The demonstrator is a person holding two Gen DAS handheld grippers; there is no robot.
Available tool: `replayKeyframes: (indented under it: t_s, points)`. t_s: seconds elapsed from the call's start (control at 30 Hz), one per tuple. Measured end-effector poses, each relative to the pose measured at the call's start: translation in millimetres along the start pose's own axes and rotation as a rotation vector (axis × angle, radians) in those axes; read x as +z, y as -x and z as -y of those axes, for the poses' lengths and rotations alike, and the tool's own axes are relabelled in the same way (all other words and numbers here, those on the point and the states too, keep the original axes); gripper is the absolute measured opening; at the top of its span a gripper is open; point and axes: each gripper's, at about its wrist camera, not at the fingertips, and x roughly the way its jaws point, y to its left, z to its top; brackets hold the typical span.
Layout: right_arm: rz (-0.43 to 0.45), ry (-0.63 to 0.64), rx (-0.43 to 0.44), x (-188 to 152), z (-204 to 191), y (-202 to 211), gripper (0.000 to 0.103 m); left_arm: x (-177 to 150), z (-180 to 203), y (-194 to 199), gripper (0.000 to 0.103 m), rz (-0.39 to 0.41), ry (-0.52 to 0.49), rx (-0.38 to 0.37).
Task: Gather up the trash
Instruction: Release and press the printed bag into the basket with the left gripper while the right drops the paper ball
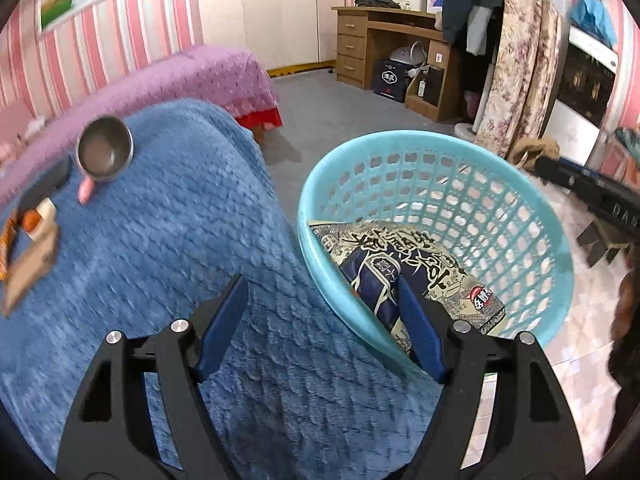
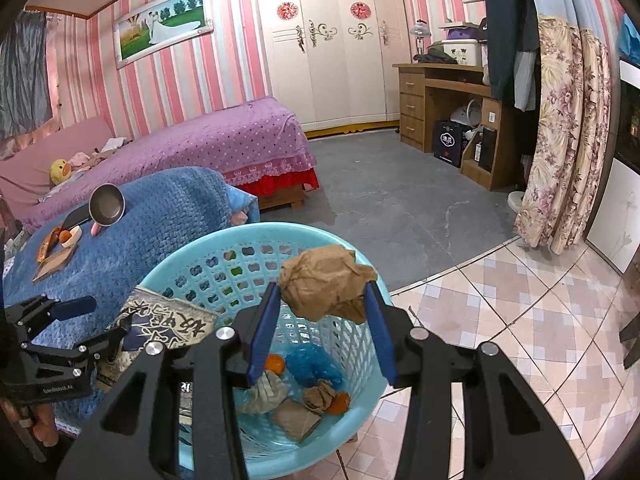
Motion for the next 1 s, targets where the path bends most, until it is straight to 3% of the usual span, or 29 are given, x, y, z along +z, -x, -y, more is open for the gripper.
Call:
replayKeyframes:
  t_s: [0.1, 0.27, 0.37, 0.4, 0.6, 0.63, 0.77, 1.0]
  points:
    - [-0.003, 0.006, 0.002, 0.6, -2.3, 0.0, 0.043, 4.9, -4.4, 2.2, 0.07, 0.017, 0.012, -0.001]
    - [-0.007, 0.007, 0.001, 1.9, -1.9, -0.8, 0.043, 14.9, -12.1, 1.1, 0.024, 0.009, 0.029, -0.034]
    - [-0.008, 0.013, 0.0, 3.2, -3.0, -1.7, 0.043, 17.5, -16.2, -1.2, 0.007, 0.004, 0.053, -0.048]
    - [-0.008, 0.015, -0.001, 3.1, -3.0, -1.6, 0.043, 18.4, -17.0, -2.0, 0.006, 0.002, 0.061, -0.061]
    - [-0.009, 0.011, -0.008, 3.0, -1.9, -0.7, 0.043, 23.3, -8.8, -3.2, 0.008, -0.007, 0.06, -0.093]
    - [-0.009, 0.012, -0.01, 3.5, -1.7, -0.3, 0.043, 24.0, -8.0, -3.0, 0.012, -0.005, 0.059, -0.094]
    - [-0.007, 0.014, -0.017, 3.8, -1.7, 0.9, 0.043, 28.3, -0.1, 0.8, 0.054, 0.018, 0.059, -0.087]
    - [-0.007, 0.013, -0.021, 3.7, -0.5, 1.5, 0.043, 31.4, -1.2, 3.2, 0.06, 0.026, 0.076, -0.096]
